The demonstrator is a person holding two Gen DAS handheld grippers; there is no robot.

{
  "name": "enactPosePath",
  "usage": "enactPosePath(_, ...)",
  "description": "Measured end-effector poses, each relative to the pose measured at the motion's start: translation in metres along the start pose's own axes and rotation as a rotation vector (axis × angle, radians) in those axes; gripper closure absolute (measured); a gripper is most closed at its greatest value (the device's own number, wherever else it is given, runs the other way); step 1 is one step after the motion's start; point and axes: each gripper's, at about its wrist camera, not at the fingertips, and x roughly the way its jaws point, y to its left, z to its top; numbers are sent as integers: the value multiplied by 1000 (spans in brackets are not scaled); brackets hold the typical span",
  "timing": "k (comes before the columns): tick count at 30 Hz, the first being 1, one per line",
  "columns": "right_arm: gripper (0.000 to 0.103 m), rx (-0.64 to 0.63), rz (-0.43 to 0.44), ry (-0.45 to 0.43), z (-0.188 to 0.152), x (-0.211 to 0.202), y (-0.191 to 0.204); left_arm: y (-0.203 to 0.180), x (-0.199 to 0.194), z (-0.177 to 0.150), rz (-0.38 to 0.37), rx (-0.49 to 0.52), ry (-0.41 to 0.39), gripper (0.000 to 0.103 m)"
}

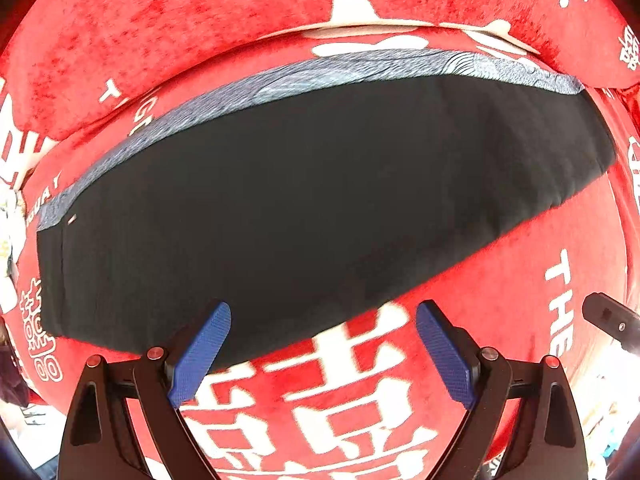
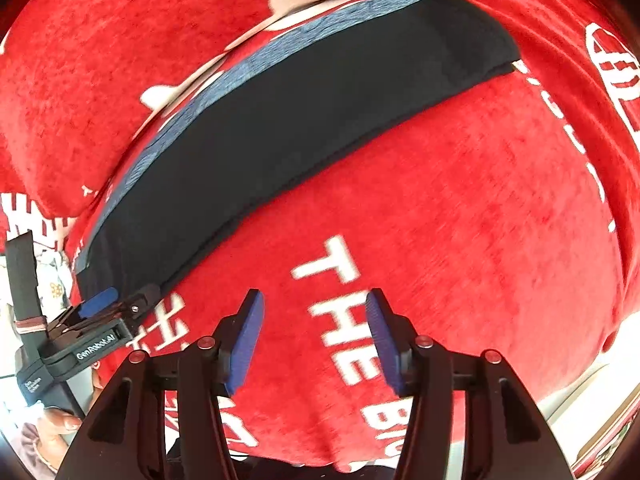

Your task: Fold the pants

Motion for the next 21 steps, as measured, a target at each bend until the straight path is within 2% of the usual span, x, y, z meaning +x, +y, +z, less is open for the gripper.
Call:
enactPosePath(11,44,-42,32,43,-41,13,73,62,-14,-46,-32,-4,32,8)
enactPosePath(16,43,-55,35,24,-40,9,90,61,-24,-48,-49,20,23,8)
enactPosePath(21,42,-69,26,21,-29,5,85,46,-27,-33,-78,25,3,8)
